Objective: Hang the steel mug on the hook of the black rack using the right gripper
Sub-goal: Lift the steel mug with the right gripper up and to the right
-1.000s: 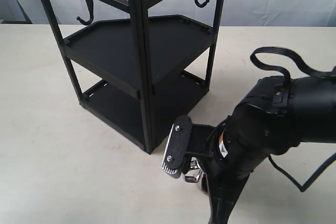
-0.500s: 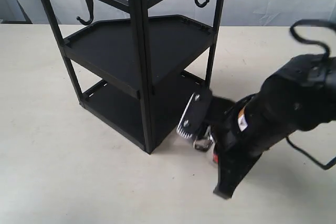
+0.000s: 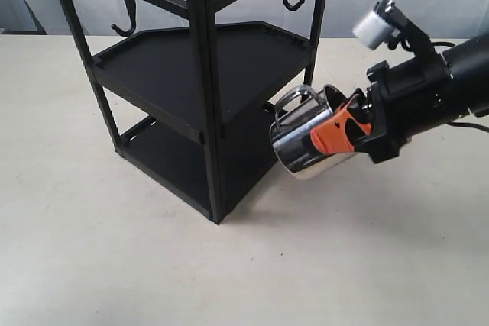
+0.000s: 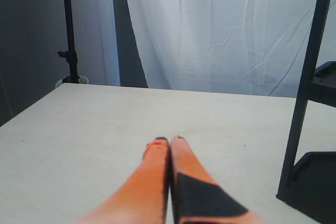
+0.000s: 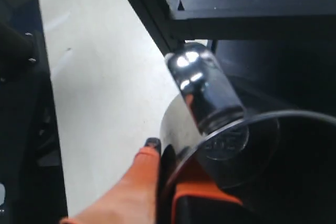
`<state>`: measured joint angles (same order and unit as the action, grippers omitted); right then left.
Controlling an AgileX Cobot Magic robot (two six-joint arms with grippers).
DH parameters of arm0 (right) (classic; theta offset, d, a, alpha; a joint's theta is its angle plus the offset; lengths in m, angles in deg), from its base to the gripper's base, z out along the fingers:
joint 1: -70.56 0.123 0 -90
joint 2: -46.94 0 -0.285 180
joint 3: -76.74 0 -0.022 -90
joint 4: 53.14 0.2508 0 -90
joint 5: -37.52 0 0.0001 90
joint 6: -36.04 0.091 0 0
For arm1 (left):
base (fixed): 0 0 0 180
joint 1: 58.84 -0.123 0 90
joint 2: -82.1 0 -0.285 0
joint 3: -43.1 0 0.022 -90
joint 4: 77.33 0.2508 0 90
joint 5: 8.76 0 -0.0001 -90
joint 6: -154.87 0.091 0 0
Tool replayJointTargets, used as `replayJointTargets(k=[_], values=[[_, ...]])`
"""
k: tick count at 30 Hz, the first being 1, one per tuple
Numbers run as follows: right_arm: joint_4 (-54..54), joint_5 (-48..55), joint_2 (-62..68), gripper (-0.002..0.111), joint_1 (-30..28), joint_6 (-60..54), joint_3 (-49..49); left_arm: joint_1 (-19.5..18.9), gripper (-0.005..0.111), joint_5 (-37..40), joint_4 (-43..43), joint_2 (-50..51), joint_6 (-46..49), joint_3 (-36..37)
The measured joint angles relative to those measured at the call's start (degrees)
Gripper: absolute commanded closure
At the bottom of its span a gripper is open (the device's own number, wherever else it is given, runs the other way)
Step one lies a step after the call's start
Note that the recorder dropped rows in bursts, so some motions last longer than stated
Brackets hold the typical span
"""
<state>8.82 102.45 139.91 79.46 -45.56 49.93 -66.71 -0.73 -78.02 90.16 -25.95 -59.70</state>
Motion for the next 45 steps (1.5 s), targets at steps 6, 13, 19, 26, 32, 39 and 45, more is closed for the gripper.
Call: replayJointTargets(k=[6, 13, 19, 26, 32, 39, 45], values=[[5.85, 3.89, 7.06, 0.109, -6.93, -4.26, 4.7, 0.0, 0.105, 0.0, 0.0, 0.0, 0.0, 0.0], [7.99, 4.13, 8.31, 0.109, -12.03, -4.58, 5.78, 0.0, 0.105, 0.0, 0.0, 0.0, 0.0, 0.0], [9.0, 4.13, 7.64, 0.109, -12.61, -3.76, 6.02, 0.0, 0.105, 0.0, 0.0, 0.0, 0.0, 0.0], [13.63, 4.26, 6.14, 0.109, -12.61, -0.81, 7.87, 0.0, 0.105, 0.0, 0.0, 0.0, 0.0, 0.0], [16.66, 1.23, 5.24, 0.109, -12.61, 12.18, 15.1, 0.0, 0.105, 0.0, 0.0, 0.0, 0.0, 0.0], [18.34, 4.7, 1.69, 0.109, -15.86, 19.93, 16.43, 0.03, 0.105, 0.0, 0.0, 0.0, 0.0, 0.0], [7.59, 4.31, 1.69, 0.109, -18.78, 14.07, 6.37, 0.03, 0.105, 0.0, 0.0, 0.0, 0.0, 0.0]])
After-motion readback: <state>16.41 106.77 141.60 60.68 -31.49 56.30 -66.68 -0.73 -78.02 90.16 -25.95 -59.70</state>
